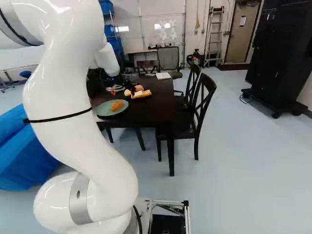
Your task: Move the croissant to the empty plate
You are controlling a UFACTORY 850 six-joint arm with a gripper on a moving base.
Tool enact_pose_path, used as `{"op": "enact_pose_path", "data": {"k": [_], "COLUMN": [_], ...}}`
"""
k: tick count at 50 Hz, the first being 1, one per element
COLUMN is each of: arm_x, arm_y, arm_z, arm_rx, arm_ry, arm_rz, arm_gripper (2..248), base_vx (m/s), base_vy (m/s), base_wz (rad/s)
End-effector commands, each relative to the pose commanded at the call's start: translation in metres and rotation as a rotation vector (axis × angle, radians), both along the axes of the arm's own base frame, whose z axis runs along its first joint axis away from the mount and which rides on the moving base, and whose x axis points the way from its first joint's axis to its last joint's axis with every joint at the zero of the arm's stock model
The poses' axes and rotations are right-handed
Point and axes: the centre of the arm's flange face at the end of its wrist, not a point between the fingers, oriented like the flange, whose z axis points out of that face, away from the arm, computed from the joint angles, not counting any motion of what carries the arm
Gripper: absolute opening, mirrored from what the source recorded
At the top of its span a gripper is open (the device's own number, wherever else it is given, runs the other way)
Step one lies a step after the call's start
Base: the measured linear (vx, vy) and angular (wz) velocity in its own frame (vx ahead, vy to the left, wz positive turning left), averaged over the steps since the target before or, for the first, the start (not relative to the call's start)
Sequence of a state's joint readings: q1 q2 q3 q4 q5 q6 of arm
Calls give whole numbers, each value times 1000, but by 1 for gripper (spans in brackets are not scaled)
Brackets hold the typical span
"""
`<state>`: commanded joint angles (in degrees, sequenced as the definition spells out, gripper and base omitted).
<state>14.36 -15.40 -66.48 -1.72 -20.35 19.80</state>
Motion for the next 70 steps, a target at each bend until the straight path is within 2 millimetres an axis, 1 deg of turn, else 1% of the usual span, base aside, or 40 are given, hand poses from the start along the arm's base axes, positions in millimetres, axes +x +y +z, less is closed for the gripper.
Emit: {"op": "enact_pose_path", "data": {"k": [17, 37, 53, 70], "arm_x": [-37, -93, -138, -181], "arm_y": [-33, -71, -94, -112], "arm_z": [-24, -56, -79, -100], "arm_rx": [2, -13, -36, -64], "arm_ry": [-126, -289, -402, -502], "arm_rz": [7, 9, 5, -2], "arm_gripper": [247, 247, 247, 247], "base_vx": [0, 0, 0, 0], "base_vy": [0, 0, 0, 0], "base_wz": [0, 0, 0, 0]}}
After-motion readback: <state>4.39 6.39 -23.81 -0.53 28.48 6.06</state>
